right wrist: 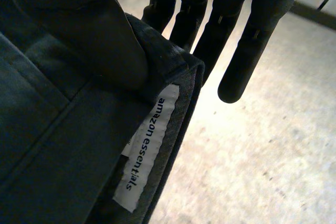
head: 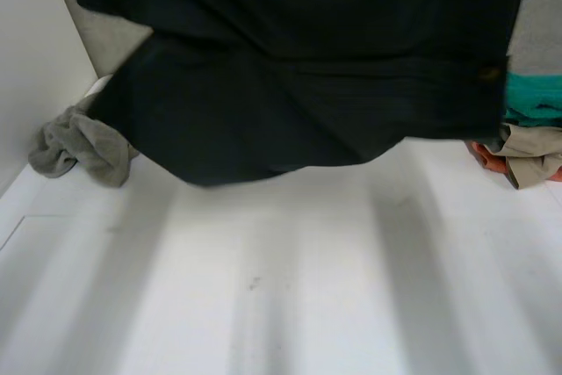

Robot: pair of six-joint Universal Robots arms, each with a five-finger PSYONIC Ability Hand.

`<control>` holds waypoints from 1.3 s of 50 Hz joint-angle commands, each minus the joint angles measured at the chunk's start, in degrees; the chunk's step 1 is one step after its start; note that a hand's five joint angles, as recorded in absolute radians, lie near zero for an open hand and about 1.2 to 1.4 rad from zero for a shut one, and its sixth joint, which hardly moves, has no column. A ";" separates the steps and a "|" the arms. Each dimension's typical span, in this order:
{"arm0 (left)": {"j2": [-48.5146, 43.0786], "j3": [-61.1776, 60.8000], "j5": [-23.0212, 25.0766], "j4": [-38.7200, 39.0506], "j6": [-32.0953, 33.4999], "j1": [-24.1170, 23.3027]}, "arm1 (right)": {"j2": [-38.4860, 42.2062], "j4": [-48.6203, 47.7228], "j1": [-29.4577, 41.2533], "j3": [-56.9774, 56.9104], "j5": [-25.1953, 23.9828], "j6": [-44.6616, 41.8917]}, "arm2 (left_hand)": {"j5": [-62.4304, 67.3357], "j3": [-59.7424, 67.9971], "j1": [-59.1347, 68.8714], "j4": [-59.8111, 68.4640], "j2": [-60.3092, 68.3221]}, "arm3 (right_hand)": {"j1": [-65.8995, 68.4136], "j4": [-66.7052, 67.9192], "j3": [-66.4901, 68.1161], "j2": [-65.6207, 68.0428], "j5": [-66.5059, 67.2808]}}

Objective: Fold the laundry.

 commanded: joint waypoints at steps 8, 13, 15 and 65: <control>-0.30 -0.27 0.49 -6.47 0.27 -0.33 | 4.13 1.81 -0.47 0.20 0.56 0.96 | 13.00 11.66 14.23 11.31 11.41 | 15.64 11.36 12.22 12.62 12.77; -12.25 1.30 1.72 -6.12 0.79 0.55 | 13.10 1.63 -1.96 1.08 0.47 2.80 | 13.00 11.66 14.23 11.31 11.41 | 15.64 11.36 12.22 12.62 12.77; -16.12 2.44 1.98 -6.03 1.06 0.81 | 17.40 1.19 -3.72 1.09 0.38 5.08 | 13.00 11.66 14.23 11.31 11.41 | 15.64 11.36 12.22 12.62 12.77; -11.92 -32.42 -10.41 -24.48 -0.43 -6.47 | 30.96 12.18 -19.80 25.42 -23.69 -23.64 | -37.95 -39.29 -36.72 -39.64 -39.54 | -38.65 -42.92 -42.07 -41.67 -41.51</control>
